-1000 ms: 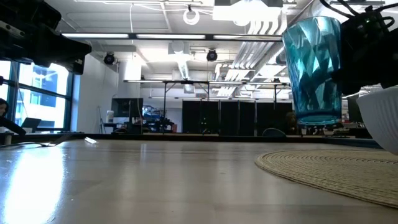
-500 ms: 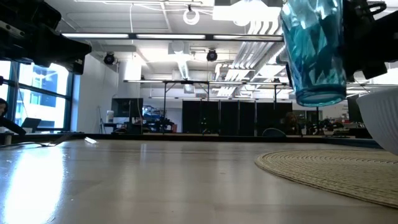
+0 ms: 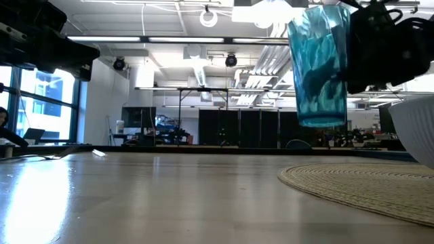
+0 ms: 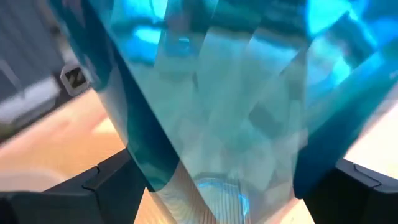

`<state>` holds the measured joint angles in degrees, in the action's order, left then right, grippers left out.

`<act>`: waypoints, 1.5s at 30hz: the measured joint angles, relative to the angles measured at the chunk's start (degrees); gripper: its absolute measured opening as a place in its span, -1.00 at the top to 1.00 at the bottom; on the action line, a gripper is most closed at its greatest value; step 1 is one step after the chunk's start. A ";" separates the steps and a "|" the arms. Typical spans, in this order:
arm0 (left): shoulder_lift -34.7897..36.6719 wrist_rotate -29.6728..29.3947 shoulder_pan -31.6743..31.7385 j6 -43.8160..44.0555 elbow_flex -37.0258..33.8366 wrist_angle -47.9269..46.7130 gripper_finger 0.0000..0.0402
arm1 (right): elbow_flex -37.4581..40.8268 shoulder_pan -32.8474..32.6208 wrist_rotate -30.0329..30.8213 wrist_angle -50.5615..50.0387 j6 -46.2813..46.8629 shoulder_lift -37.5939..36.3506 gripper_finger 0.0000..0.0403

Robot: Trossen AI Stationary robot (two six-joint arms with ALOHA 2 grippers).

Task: Pick & Place Utensil
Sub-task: Put the blue cup on the brown mat to the top left of the white bowl

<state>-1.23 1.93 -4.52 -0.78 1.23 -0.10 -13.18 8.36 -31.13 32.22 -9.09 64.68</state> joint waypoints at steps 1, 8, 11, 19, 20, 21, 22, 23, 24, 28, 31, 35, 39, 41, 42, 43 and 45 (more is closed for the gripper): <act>-0.02 0.00 -0.02 0.00 0.00 0.00 1.00 | -0.18 0.00 -0.54 -0.63 -1.62 0.93 -0.70; -0.02 0.00 0.00 0.00 -0.01 0.00 1.00 | -1.88 1.61 2.45 3.10 -2.31 8.72 -0.70; -0.01 0.02 0.00 0.00 -0.02 0.00 1.00 | -2.00 2.29 2.22 5.00 -2.63 11.11 -0.70; -0.01 0.02 -0.01 0.00 -0.01 0.00 1.00 | -2.04 2.25 0.81 7.10 -3.48 16.12 -0.70; -0.02 0.02 -0.01 0.00 -0.02 0.00 1.00 | -2.04 2.25 0.84 7.39 -3.32 16.42 -0.70; 0.00 0.00 -0.02 0.00 -0.02 0.00 1.00 | -2.04 2.25 0.79 7.47 -2.84 16.53 -0.70; 0.00 0.02 0.00 0.00 0.00 0.00 1.00 | -2.04 2.25 0.79 7.70 -2.61 16.53 -0.70; -0.02 0.01 -0.01 0.00 0.00 0.00 1.00 | -2.04 2.25 0.79 8.11 -2.46 16.53 -0.70; 0.00 0.00 -0.02 0.00 -0.02 0.00 1.00 | -2.04 2.25 0.76 8.23 -2.48 16.49 -0.70; -0.02 0.00 -0.02 0.00 0.00 0.00 1.00 | -2.04 2.24 -0.47 7.30 -1.13 16.49 -0.70; -0.02 0.02 0.00 0.00 -0.02 0.00 1.00 | -2.04 2.19 -4.59 7.53 0.07 16.49 -0.70; 0.00 0.01 0.00 0.00 -0.01 0.00 1.00 | -2.04 2.14 -5.60 7.31 0.25 16.49 -0.70; -0.02 0.02 -0.02 0.00 -0.02 0.00 1.00 | -2.04 2.16 -5.49 5.14 -0.72 16.49 -0.70; 0.00 0.00 -0.02 0.00 -0.02 0.00 1.00 | -2.04 2.14 -5.38 4.41 -1.54 16.49 -0.70; -0.01 0.01 -0.01 0.00 -0.01 0.00 1.00 | -2.04 2.14 -5.36 3.97 -1.67 16.49 -0.70; -0.01 0.01 0.00 0.00 -0.02 0.00 1.00 | -2.04 2.14 -5.28 3.61 -1.72 16.49 -0.70; -0.02 0.02 -0.01 0.00 -0.02 0.00 1.00 | -2.02 2.14 -5.05 3.59 -1.74 16.49 -0.70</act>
<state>-1.25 1.95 -4.53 -0.78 1.21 -0.10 -15.20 10.50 -36.18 35.81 -10.83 81.17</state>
